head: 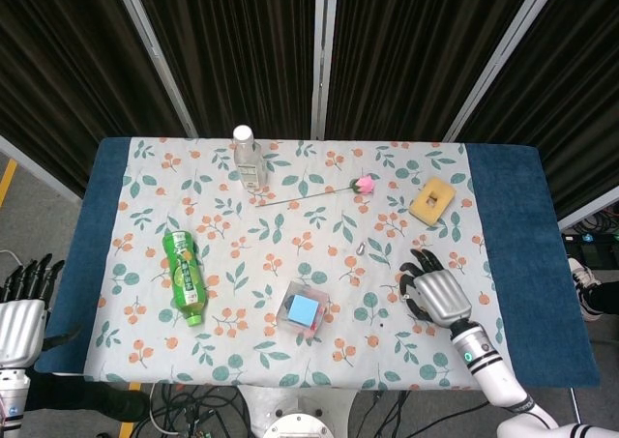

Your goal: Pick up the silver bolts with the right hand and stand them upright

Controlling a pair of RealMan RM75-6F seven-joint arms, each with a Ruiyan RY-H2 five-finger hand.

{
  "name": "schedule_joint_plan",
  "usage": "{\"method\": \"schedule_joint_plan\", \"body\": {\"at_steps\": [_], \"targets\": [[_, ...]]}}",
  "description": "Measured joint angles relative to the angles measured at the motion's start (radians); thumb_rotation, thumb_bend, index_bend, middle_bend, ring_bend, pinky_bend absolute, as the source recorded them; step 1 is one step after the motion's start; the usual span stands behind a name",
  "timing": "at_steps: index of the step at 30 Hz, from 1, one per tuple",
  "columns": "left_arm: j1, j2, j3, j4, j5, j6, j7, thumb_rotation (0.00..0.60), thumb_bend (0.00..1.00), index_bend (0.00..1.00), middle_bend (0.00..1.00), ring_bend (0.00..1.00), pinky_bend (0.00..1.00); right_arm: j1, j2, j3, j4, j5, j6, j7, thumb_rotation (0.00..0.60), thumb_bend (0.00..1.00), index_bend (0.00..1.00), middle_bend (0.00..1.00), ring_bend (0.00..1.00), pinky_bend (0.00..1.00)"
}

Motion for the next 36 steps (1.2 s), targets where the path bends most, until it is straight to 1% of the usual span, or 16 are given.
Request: {"method": "schedule_joint_plan", "body": {"at_steps": [3, 7, 14, 18, 25, 31, 33, 35, 36], "targets": [[0.001, 0.001, 0.0, 0.0, -0.003, 0.0, -0.001, 0.6, 0.06, 0.09, 0.0, 0.0, 0.0, 0.01, -0.005, 0.016, 0.021, 0.009, -0.03, 0.083, 0.6, 0.36, 0.6, 0.26, 0.0, 0.0], [0.0, 0.001, 0.0, 0.0, -0.005, -0.005, -0.001, 0.6, 0.06, 0.09, 0.0, 0.0, 0.0, 0.023, -0.023, 0.032, 0.05, 0.01, -0.047, 0.125, 0.6, 0.36, 0.6, 0.25, 0.0, 0.0], [0.001, -0.001, -0.001, 0.004, -0.006, -0.005, -0.005, 0.6, 0.06, 0.09, 0.0, 0.0, 0.0, 0.037, -0.034, 0.031, 0.061, 0.015, -0.065, 0.101, 0.6, 0.36, 0.59, 0.24, 0.0, 0.0], [0.002, -0.002, 0.0, 0.006, -0.007, -0.005, -0.008, 0.6, 0.06, 0.09, 0.0, 0.0, 0.0, 0.042, -0.038, 0.029, 0.062, 0.021, -0.071, 0.084, 0.6, 0.36, 0.52, 0.22, 0.0, 0.0], [0.002, -0.003, 0.0, 0.008, -0.005, -0.004, -0.009, 0.6, 0.06, 0.09, 0.0, 0.0, 0.0, 0.048, -0.035, 0.028, 0.052, 0.026, -0.074, 0.066, 0.6, 0.36, 0.45, 0.22, 0.0, 0.0], [0.002, -0.003, 0.0, 0.009, -0.004, -0.003, -0.008, 0.6, 0.06, 0.09, 0.0, 0.0, 0.0, 0.047, -0.032, 0.023, 0.046, 0.026, -0.072, 0.062, 0.6, 0.36, 0.43, 0.22, 0.0, 0.0], [0.002, -0.003, 0.0, 0.008, -0.003, -0.003, -0.007, 0.6, 0.06, 0.09, 0.0, 0.0, 0.0, 0.047, -0.029, 0.022, 0.043, 0.024, -0.071, 0.062, 0.6, 0.36, 0.4, 0.21, 0.0, 0.0], [0.001, -0.003, -0.001, 0.007, -0.003, -0.002, -0.007, 0.6, 0.06, 0.09, 0.0, 0.0, 0.0, 0.046, -0.024, 0.02, 0.037, 0.018, -0.067, 0.063, 0.6, 0.32, 0.32, 0.19, 0.0, 0.0], [0.001, -0.002, -0.001, 0.007, -0.003, -0.002, -0.007, 0.6, 0.06, 0.09, 0.0, 0.0, 0.0, 0.044, -0.021, 0.02, 0.034, 0.014, -0.063, 0.063, 0.6, 0.28, 0.27, 0.18, 0.0, 0.0]]}}
